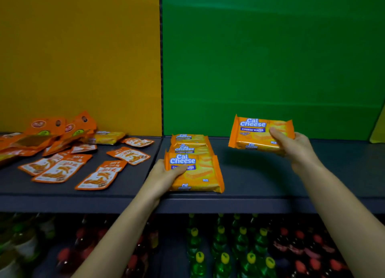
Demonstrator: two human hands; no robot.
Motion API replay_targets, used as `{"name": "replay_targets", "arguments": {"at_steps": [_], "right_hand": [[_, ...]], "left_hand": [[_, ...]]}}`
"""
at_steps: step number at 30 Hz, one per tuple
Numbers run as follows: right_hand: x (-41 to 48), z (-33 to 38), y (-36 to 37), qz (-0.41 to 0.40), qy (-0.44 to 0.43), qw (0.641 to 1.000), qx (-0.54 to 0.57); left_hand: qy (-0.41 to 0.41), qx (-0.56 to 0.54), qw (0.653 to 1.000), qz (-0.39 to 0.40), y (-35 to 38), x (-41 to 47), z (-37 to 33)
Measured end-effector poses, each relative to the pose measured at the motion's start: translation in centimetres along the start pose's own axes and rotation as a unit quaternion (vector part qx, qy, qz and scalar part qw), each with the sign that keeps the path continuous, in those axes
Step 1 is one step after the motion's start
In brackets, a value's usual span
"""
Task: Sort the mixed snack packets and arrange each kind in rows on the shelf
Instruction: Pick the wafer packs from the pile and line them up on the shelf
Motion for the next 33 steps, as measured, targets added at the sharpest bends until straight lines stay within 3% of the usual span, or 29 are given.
{"name": "replay_targets", "arguments": {"at_steps": [4,10,14,17,20,23,33], "right_hand": [[0.6,-1.0,-1.0,0.010,0.010,1.000,0.014],[1.0,-2.0,-0.5,0.019,0.024,0.999,0.021],[1.6,-2.6,0.1,0.024,0.038,0.999,0.013],[2.3,-3.1,0.4,0.024,0.048,0.998,0.012],[2.8,-3.9,0.7,0.027,0.061,0.998,0.003],[3.7,-5.1,0.3,0.029,0.076,0.997,0.010],[10.2,-8.9,0.2,0.046,0.108,0.989,-0.088]], "left_hand": [[0.013,0.142,0.988,-0.052,-0.7,-0.2,-0.8],[-0.019,0.287,0.957,0.017,-0.4,0.1,-1.0],[-0.026,0.424,0.904,-0.035,-1.3,0.9,-0.6],[0.030,0.510,0.852,-0.111,-1.7,0.7,-1.9],[0.161,0.534,0.813,-0.166,-1.0,0.0,-5.1],[0.280,0.534,0.778,-0.174,0.8,-0.4,-8.6],[0.346,0.587,0.723,-0.116,8.3,2.9,-11.9]]}}
Point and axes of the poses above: each hand's wrist, its own x-axis towards the middle knuckle, its own y-axis out of the palm, z = x × y, the point moved 10 cm from there along x, towards the middle knuckle, and after that the axes turned 2 degrees about -y, right-handed, at the moved point
